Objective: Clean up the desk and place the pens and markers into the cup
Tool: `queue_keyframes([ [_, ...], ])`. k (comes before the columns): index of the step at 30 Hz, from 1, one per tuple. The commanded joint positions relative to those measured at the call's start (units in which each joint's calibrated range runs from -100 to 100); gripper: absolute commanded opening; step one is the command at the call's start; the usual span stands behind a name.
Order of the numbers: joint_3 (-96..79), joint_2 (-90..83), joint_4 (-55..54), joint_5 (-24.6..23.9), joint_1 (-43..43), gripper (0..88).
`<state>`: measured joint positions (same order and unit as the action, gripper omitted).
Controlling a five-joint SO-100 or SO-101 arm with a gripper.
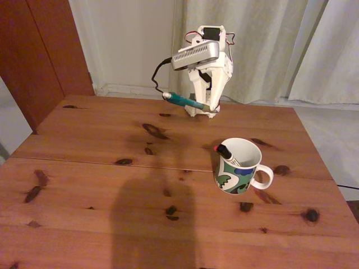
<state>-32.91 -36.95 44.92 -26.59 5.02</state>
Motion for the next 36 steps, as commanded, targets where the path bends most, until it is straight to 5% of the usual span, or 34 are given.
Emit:
queue_keyframes([
  [1,0.27,1.08,-1.87,2.18,0.89,0.8],
  [36,0.9,10.84,-8.14,1.87,9.09,0.7],
])
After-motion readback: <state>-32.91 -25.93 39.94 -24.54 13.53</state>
